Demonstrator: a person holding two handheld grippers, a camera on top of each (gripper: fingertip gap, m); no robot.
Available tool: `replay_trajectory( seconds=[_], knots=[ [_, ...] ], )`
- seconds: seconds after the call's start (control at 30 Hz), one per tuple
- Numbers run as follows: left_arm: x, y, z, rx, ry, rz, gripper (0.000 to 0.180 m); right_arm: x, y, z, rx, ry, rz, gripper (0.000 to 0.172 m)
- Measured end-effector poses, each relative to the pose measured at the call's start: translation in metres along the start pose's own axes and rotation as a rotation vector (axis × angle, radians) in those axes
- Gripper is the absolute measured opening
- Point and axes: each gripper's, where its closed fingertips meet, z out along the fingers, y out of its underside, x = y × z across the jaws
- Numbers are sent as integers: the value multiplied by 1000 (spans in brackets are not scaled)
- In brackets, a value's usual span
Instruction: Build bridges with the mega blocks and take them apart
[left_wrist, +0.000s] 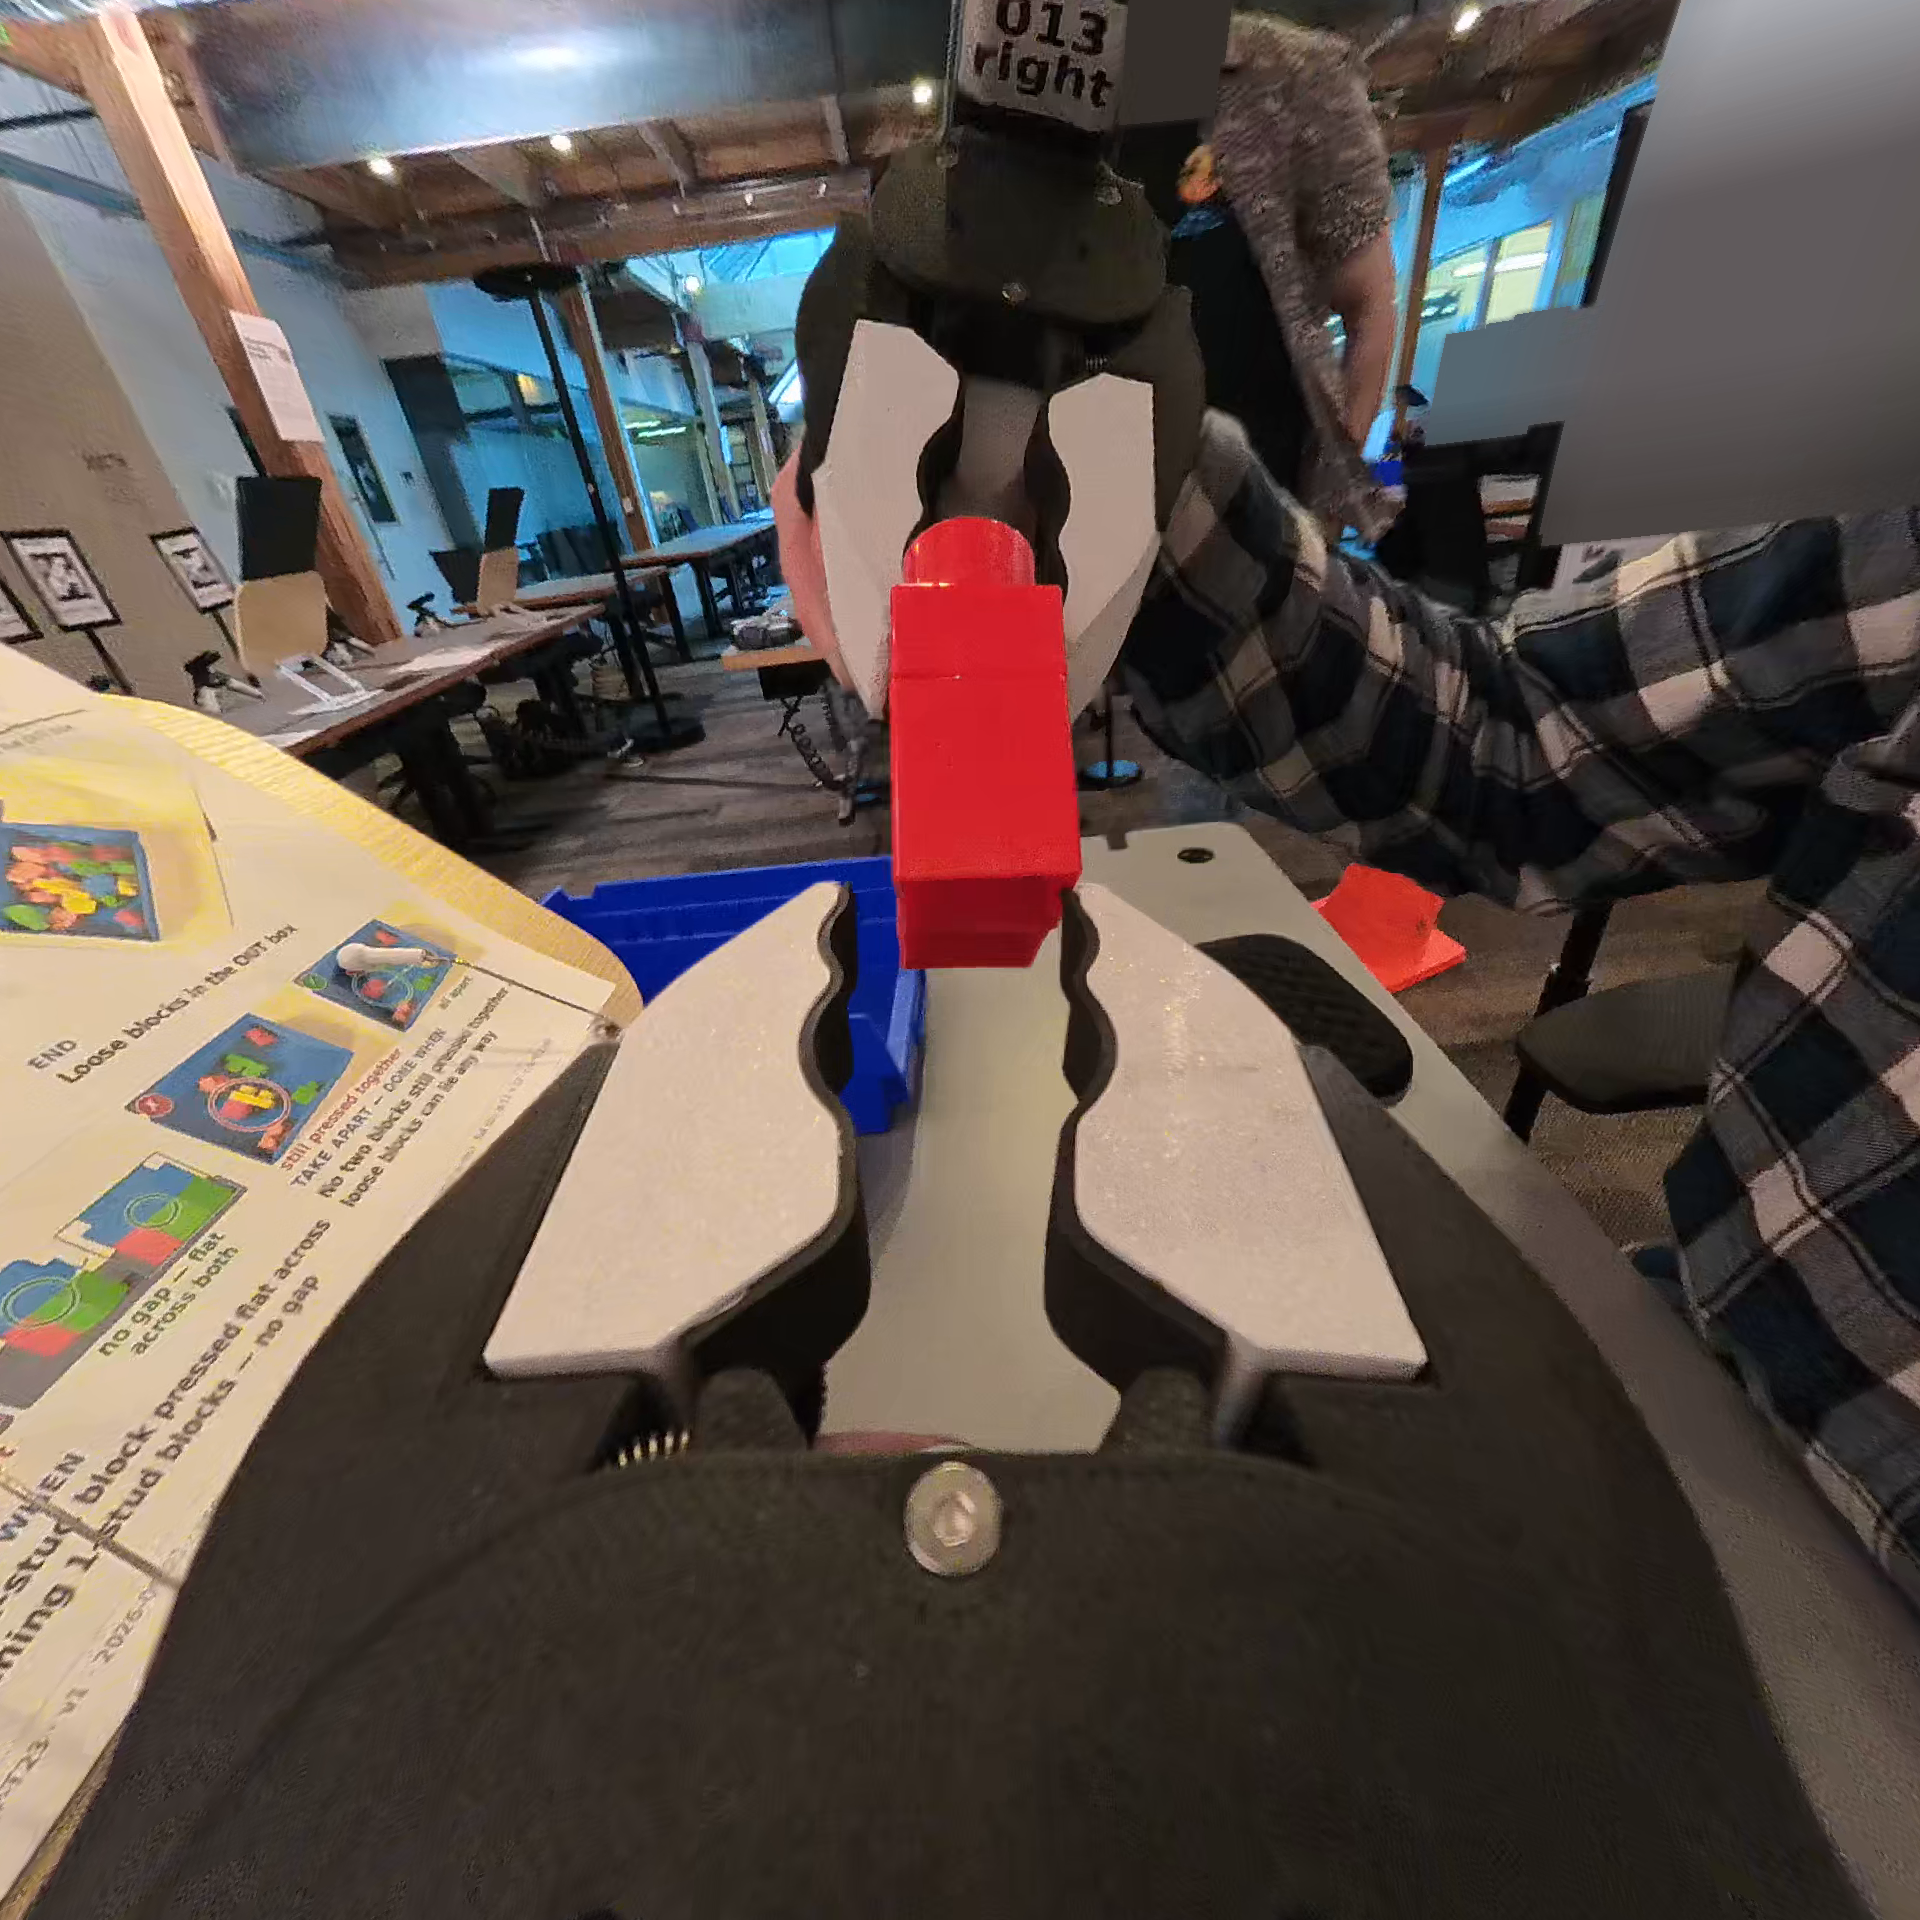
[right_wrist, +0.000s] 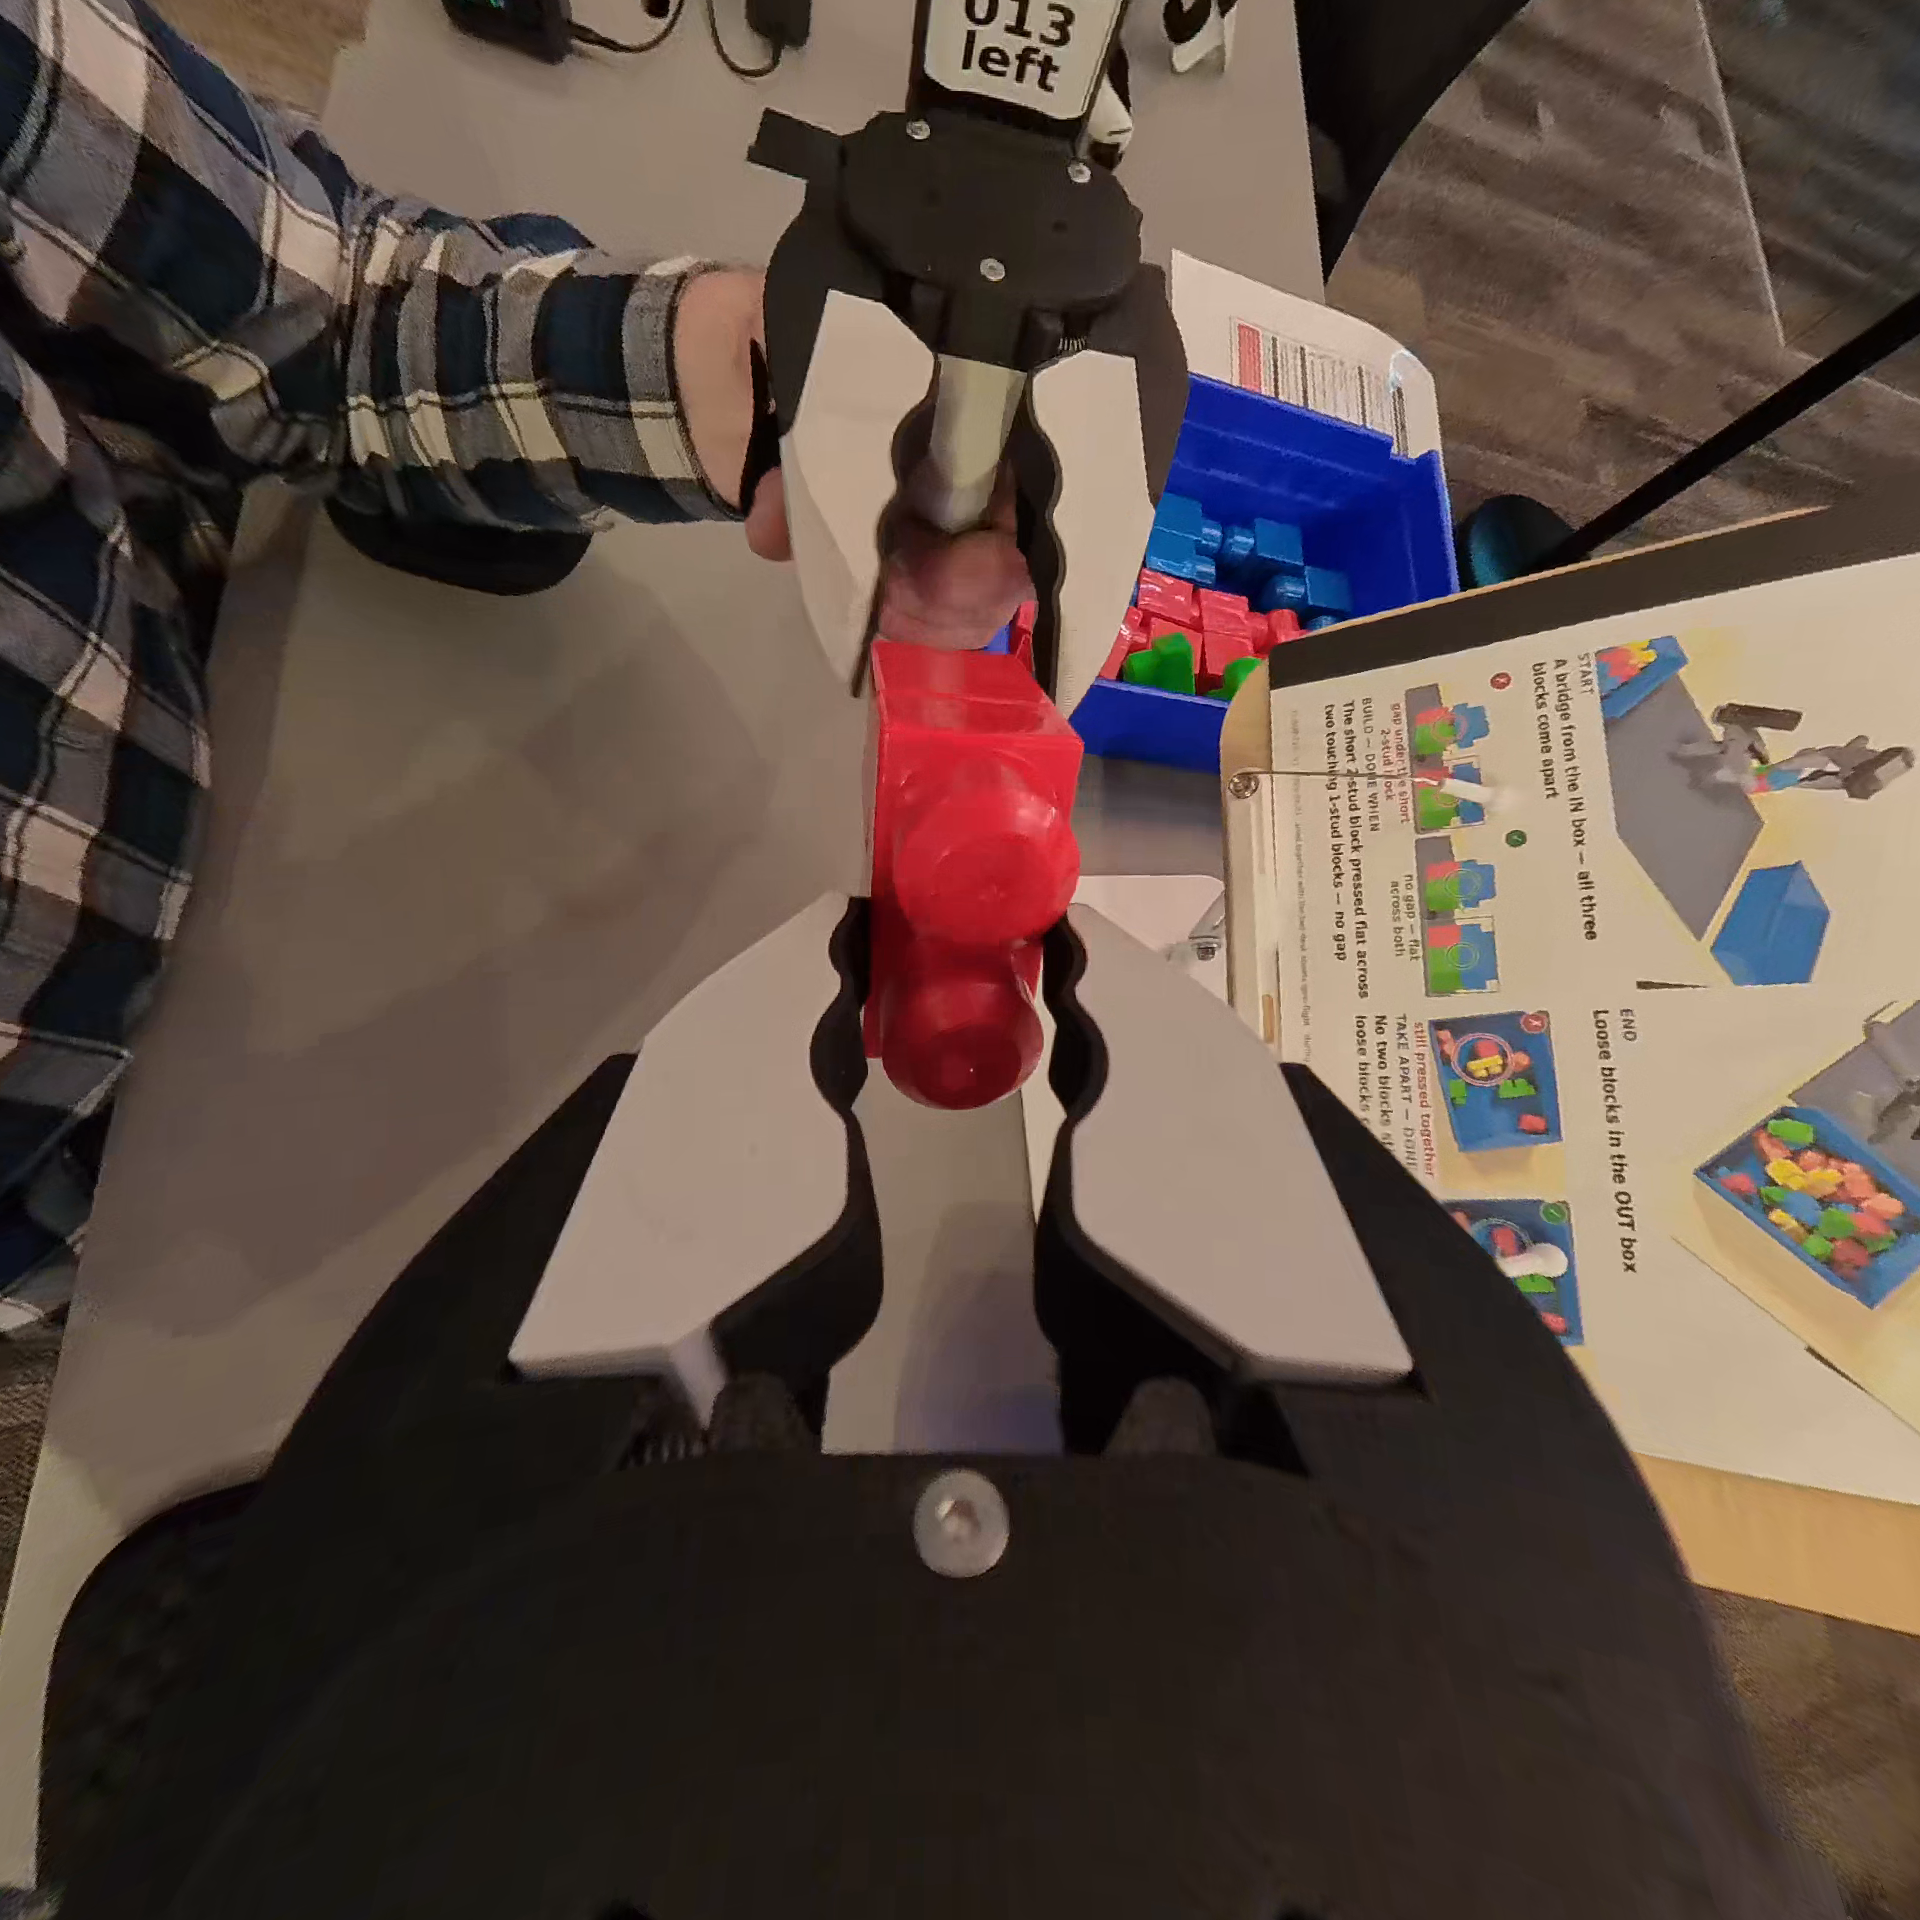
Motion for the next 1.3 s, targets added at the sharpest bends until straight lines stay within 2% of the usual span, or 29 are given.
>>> replay_trajectory(
  seconds=[0.07, 0.2, 0.3, 0.37, 0.43, 0.47, 0.5, 0.53, 0.63, 0.73, 0.8, 0.87, 0.93, 1.03, 1.1, 1.3],
  knots=[
    [4, 0, -3, -4, 36, -4, 45, 2, 3, 2, -33, -2, -8, 33],
    [2, -2, -4, -32, -11, 43, 57, -3, 10, 12, -100, -46, -40, 33],
    [6, 13, 10, -126, -25, 84, 46, -5, 7, 20, -112, -76, -56, 33],
    [5, 19, 17, -141, -27, 62, 37, -2, 8, 22, -131, -75, -61, 33],
    [-1, 19, 17, -124, -50, 40, 36, 6, 7, 22, -122, -34, -60, 33],
    [-5, 17, 16, -102, -66, 14, 36, 16, 3, 20, -107, 37, -64, 40],
    [-11, 12, 13, -59, -87, -22, 36, 29, -1, 15, -91, 153, -84, 72],
    [-16, 5, 10, 3, -100, -75, 36, 42, -6, 8, -82, 288, -129, 95],
    [-30, -10, 3, 173, -134, -241, 36, 54, -9, -1, -135, 586, -266, 121],
    [-31, -10, 10, 226, -129, -338, 36, 53, -8, 12, -234, 791, -461, 127],
    [-30, -11, 15, 242, -154, -364, 36, 48, -14, 23, -224, 863, -547, 123],
    [-28, -11, 18, 241, -180, -354, 36, 50, -20, 26, -221, 957, -595, 112],
    [-23, -17, 20, 278, -152, -367, 36, 56, -17, 27, -251, 1004, -618, 109],
    [-21, -17, 23, 277, -169, -352, 36, 59, -18, 26, -205, 1001, -583, 99],
    [-21, -16, 24, 293, -158, -360, 36, 60, -18, 26, -222, 997, -585, 98],
    [-21, -15, 26, 293, -210, -247, 36, 62, -10, 29, -250, 939, -523, 103]
  ],
)
